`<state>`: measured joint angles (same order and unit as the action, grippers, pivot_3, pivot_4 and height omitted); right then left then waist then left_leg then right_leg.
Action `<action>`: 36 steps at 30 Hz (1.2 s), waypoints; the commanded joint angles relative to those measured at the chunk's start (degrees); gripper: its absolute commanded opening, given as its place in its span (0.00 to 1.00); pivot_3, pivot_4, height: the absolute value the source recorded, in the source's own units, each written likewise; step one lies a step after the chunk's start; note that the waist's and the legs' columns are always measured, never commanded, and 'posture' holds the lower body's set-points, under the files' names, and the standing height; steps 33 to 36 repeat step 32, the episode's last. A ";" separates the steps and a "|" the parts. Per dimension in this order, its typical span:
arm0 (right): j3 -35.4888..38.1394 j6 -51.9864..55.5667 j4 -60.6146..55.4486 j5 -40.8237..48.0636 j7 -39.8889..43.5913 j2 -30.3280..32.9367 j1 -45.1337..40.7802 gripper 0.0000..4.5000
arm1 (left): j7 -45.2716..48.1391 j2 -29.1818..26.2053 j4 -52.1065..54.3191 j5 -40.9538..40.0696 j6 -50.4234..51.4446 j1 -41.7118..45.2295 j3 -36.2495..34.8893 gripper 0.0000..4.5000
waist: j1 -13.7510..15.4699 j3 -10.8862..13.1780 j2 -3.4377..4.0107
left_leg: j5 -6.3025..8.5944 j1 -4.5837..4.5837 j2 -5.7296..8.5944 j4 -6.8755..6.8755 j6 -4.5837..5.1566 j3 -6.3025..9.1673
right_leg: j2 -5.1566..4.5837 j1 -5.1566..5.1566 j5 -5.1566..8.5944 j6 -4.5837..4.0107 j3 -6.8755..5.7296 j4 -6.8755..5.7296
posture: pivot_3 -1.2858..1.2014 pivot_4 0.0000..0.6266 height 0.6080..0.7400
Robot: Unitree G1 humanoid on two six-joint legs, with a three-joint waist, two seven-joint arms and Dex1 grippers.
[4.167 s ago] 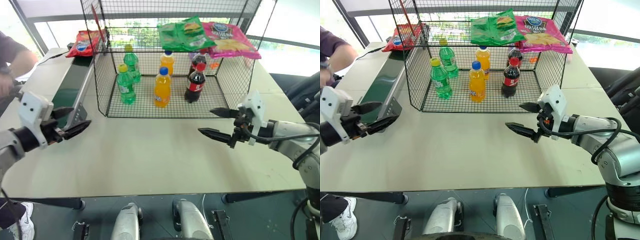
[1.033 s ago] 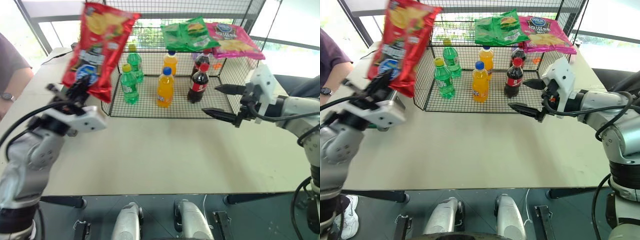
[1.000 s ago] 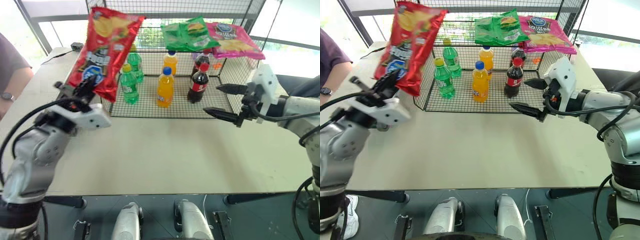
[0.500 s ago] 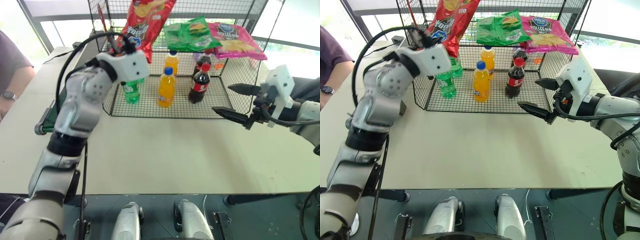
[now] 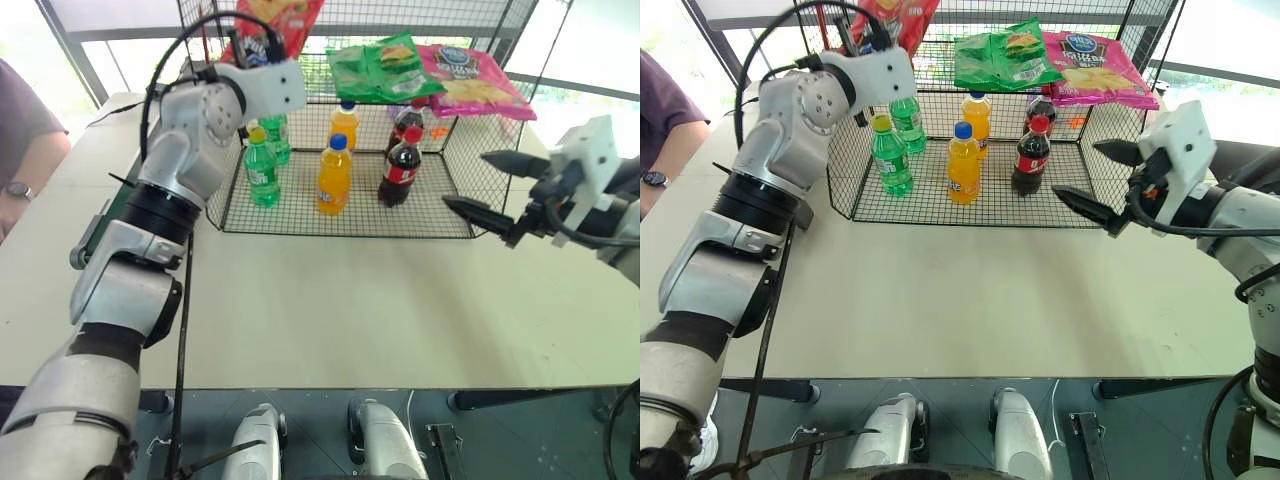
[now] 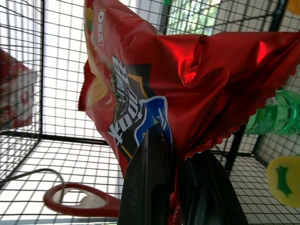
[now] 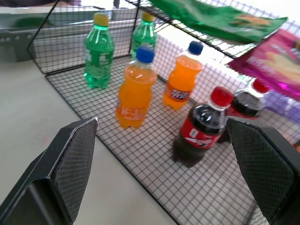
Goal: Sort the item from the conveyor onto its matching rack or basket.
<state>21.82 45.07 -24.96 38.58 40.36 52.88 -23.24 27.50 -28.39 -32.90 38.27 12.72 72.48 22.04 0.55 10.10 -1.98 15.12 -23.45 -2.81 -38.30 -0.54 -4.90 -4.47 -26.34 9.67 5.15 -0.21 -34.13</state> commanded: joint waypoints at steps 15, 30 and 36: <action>-0.54 -0.51 -3.41 1.21 -3.71 -0.58 -0.56 1.00 | 4.15 -0.74 15.56 -3.63 0.07 -1.78 -3.34 0.87 | 0.14 0.00 0.00 | 0.00 -0.02 0.01 0.00 0.00 0.00 | -0.03 0.03 0.00 0.00 0.00 0.02 | 0.52 0.24 1.00; -0.29 -3.68 0.00 0.43 -0.62 -0.91 2.57 1.00 | 20.18 3.67 50.57 -33.09 33.02 -21.20 -26.07 0.87 | -0.25 -0.02 0.04 | -0.01 0.06 0.01 -0.04 0.01 0.04 | -0.01 0.08 0.00 0.01 0.01 -0.08 | 0.52 0.24 1.00; -0.42 -3.42 -1.08 1.20 -1.00 -2.00 3.94 1.00 | 20.90 3.84 53.65 -39.02 40.78 -23.68 -34.35 0.87 | -0.29 -0.02 0.04 | -0.01 0.06 0.01 -0.04 0.01 0.05 | -0.01 0.10 0.03 0.06 0.01 -0.08 | 0.52 0.24 1.00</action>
